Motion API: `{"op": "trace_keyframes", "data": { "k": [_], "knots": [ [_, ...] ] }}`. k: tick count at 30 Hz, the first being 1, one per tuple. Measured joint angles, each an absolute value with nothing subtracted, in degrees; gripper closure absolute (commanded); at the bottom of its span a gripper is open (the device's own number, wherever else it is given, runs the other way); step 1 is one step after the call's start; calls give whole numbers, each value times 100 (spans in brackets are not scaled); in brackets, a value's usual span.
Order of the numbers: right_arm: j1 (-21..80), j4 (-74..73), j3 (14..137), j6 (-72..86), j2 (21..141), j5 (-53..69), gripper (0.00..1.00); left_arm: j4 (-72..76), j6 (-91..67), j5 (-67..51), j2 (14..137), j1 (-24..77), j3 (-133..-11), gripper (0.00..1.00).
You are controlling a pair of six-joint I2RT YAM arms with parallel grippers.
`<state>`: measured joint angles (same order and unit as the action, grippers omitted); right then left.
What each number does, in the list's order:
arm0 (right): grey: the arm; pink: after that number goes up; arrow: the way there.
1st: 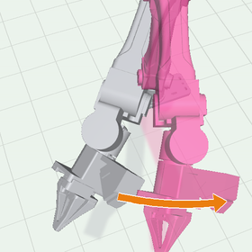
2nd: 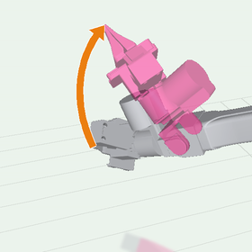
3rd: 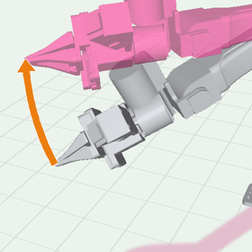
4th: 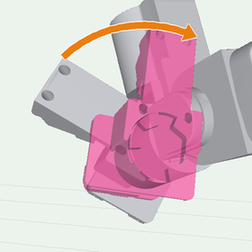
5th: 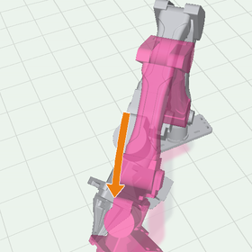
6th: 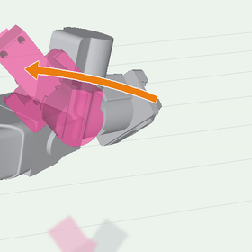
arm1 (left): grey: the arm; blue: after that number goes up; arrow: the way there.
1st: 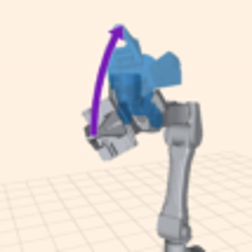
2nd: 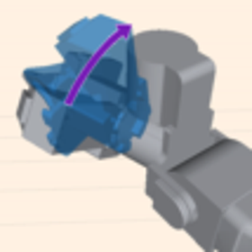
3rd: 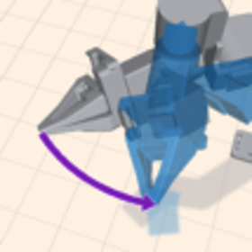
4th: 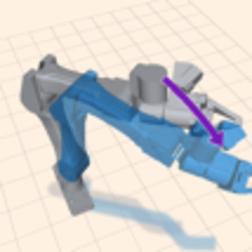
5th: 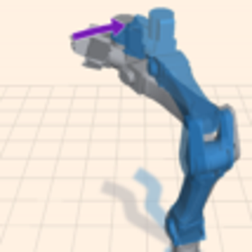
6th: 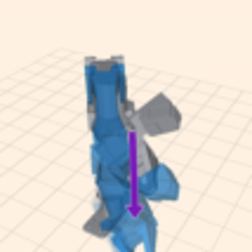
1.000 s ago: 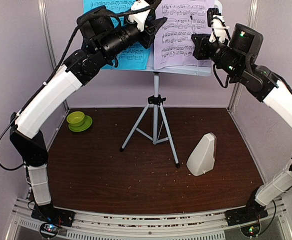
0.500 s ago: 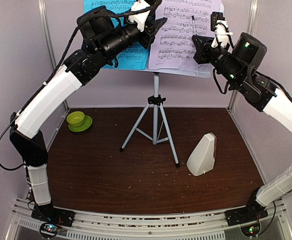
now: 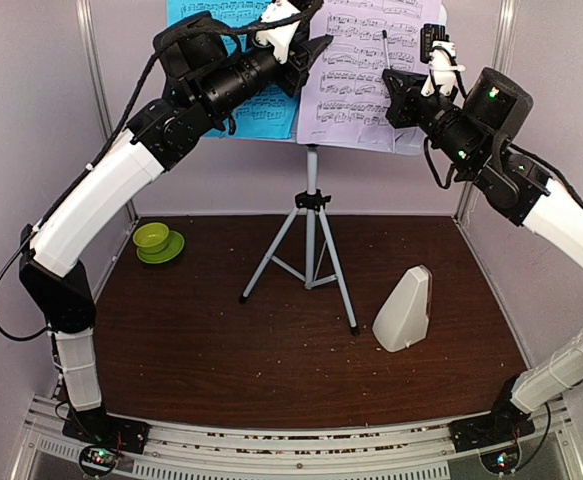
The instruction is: Set up the instrument practice props
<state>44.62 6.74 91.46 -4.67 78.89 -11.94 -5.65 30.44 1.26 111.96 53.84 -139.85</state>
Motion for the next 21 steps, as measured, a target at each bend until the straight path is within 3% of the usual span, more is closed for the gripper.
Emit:
{"op": "trace_keyframes", "data": {
  "k": [15,21],
  "knots": [
    [4462,709,9144,-480,7891,-1046,100,-425,2808,-108,11319,5341,-14169,81],
    [4462,711,9144,-484,7891,-1031,100,-353,2700,-176,11524,5341,-14341,70]
  ]
}}
